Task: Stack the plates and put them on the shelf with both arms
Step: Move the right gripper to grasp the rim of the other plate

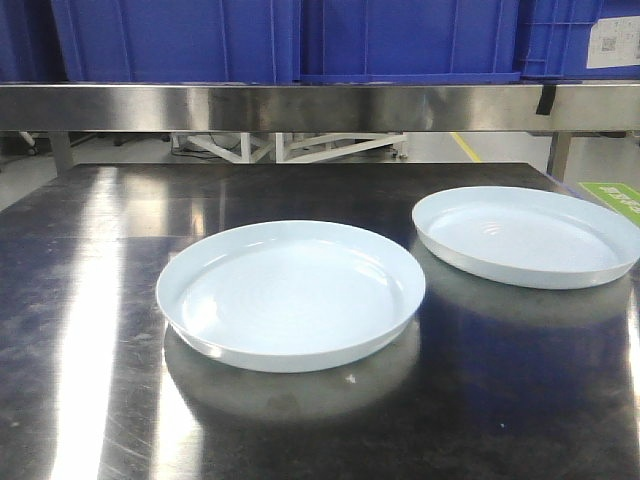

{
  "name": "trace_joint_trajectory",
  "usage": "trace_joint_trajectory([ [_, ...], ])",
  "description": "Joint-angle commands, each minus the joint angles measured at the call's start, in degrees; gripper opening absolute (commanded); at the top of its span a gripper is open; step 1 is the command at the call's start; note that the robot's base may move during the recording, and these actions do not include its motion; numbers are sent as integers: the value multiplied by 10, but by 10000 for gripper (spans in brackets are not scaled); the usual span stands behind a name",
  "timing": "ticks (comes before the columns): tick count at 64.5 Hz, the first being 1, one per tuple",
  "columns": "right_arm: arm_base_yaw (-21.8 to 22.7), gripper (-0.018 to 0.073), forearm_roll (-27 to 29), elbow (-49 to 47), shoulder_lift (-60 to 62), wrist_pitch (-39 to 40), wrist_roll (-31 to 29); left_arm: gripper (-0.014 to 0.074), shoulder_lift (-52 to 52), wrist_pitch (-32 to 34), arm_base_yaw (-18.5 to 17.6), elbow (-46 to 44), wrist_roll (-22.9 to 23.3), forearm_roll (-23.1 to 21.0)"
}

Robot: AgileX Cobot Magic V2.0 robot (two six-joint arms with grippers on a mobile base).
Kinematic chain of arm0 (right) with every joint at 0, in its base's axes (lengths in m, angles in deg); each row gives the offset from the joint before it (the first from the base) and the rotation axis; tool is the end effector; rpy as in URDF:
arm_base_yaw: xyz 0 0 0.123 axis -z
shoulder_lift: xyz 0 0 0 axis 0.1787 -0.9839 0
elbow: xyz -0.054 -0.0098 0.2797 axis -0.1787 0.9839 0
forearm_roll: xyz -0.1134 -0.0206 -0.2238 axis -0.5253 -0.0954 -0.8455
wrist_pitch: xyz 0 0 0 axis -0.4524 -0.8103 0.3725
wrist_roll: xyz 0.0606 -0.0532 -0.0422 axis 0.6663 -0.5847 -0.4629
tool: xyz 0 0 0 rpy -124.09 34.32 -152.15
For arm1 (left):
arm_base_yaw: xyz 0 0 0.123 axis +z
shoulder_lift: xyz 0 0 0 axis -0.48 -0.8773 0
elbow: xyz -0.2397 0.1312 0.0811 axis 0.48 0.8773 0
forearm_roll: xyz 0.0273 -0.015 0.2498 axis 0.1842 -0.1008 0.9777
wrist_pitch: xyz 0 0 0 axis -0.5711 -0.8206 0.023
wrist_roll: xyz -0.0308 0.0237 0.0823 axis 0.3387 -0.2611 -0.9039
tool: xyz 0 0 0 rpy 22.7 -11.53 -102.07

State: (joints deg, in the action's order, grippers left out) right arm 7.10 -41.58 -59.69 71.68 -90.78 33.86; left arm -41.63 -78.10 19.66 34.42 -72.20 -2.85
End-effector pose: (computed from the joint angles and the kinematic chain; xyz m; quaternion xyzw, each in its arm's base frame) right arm 0.0522 0.0034 0.2245 0.0441 0.6885 0.0903 0.7182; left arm 0.1667 -0.0361 0.3387 0.0936 0.8952 -0.0806 0.4283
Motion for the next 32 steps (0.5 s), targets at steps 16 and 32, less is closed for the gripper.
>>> trace_joint_trajectory([
  [16,4,48,-4,-249,-176,-160,-5,90,103,141,2,100,25,-10],
  [32,2,48,-4,-450,-406,-293,-5,90,103,146,2,100,25,-10],
])
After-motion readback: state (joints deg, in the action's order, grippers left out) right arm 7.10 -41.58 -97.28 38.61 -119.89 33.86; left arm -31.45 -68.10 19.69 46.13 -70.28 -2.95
